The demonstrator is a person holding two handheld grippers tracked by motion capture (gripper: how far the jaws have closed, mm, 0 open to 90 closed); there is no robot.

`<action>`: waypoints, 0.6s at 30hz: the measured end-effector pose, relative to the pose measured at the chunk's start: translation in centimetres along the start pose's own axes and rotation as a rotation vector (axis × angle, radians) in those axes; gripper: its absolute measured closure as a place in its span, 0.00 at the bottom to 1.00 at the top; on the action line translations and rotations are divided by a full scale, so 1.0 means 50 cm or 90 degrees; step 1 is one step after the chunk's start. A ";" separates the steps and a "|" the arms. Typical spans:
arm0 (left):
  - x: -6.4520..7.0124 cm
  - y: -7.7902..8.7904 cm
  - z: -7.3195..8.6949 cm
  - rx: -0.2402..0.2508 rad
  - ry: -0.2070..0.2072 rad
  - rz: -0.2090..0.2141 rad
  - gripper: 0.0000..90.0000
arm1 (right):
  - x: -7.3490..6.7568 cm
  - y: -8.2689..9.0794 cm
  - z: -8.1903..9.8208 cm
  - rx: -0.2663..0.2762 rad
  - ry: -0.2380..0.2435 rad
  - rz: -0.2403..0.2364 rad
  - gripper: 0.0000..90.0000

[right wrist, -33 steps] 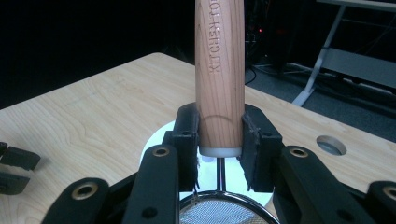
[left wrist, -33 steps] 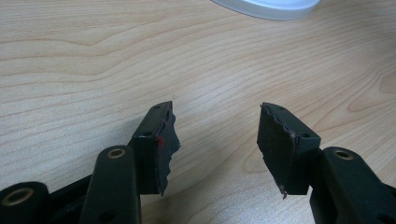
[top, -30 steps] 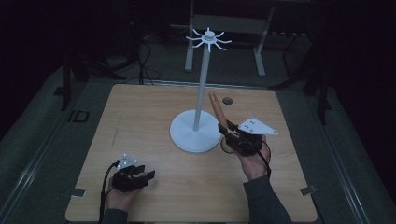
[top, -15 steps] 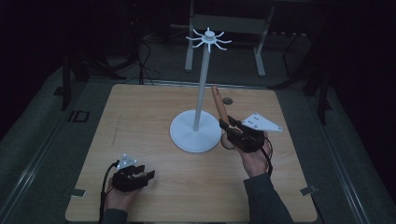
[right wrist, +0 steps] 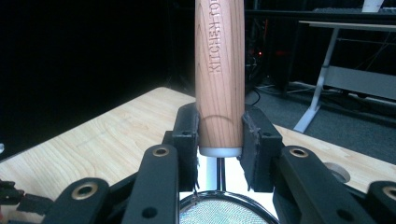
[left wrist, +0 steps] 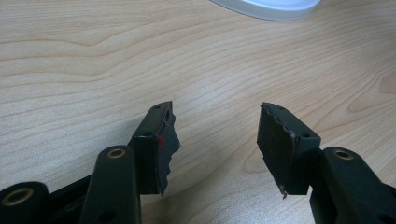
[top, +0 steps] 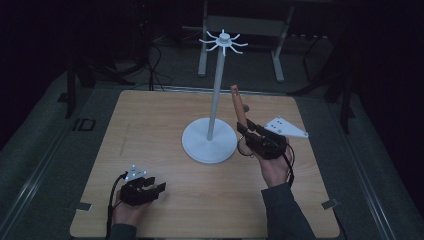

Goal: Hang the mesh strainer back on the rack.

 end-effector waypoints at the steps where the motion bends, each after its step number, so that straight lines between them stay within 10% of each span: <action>1: 0.000 0.000 0.000 0.000 0.000 0.000 0.51 | 0.001 0.000 -0.002 0.002 -0.002 0.001 0.77; 18: 0.000 0.000 0.000 0.000 0.001 0.000 0.51 | 0.021 0.006 -0.033 0.032 -0.029 0.006 0.77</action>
Point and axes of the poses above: each handheld gripper's, and its own axes: y roughly backward along the jaws, z roughly out of its underside, x roughly to its right, the point moved 9 cm from there along -y, roughly forward along the jaws, and after that the axes turned 15 degrees about y, right-handed, at the moved point
